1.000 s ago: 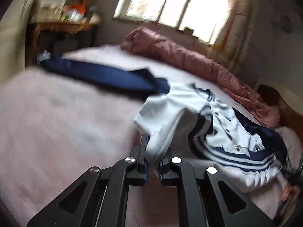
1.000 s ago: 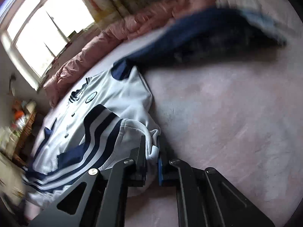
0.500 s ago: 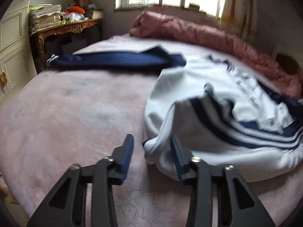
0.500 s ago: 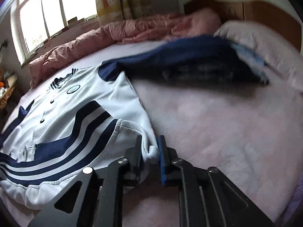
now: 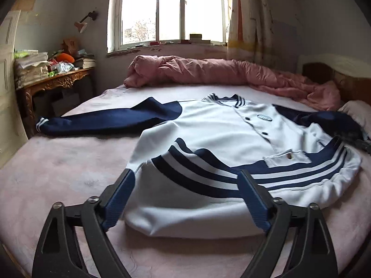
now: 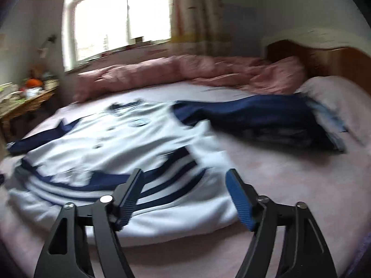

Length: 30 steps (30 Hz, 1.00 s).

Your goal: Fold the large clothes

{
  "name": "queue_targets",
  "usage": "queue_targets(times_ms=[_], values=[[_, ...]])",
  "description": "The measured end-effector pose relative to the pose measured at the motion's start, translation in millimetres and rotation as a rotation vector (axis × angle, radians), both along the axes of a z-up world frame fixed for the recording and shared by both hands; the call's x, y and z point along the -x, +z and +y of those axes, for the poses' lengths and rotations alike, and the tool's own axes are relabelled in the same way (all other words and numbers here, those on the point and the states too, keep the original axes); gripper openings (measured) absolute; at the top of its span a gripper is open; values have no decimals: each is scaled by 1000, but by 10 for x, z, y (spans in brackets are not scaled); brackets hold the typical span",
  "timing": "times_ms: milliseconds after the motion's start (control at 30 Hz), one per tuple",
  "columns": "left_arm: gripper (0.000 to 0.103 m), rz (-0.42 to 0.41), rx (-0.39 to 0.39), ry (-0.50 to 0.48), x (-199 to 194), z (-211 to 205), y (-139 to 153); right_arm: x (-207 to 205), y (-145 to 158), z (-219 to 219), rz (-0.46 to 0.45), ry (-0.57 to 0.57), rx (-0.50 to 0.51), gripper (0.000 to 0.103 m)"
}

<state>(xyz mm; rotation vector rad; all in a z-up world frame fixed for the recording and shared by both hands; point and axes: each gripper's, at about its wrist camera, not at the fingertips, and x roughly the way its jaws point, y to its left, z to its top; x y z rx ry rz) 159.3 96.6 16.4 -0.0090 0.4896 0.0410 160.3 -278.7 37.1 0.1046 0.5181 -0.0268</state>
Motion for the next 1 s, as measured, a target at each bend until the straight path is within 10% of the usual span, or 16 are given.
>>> queue_targets(times_ms=[233, 367, 400, 467, 500, 733, 867, 1000], values=[[91, 85, -215, 81, -578, -18, -8, -531, -52, 184, 82, 44, 210, 83], [83, 250, -79, 25, -971, 201, -221, -965, -295, 27, 247, 59, 191, 83], [61, 286, -22, -7, -1030, 260, -282, -1020, -332, -18, 250, 43, 166, 83], [29, 299, 44, -60, -1049, 296, -312, -1087, -381, -31, 271, 78, 141, 61], [17, 285, 55, -90, -1027, 289, -288, -1106, -396, -27, 279, 113, 119, 20], [17, 148, 28, -34, -906, 282, -36, -1057, -68, -24, 72, 50, 73, 7], [19, 319, -19, 13, -1198, 249, -400, -1355, -288, 41, 189, 45, 89, 7], [40, 305, -46, 52, -1195, 229, -377, -1435, -435, 94, 260, 41, 121, 9]])
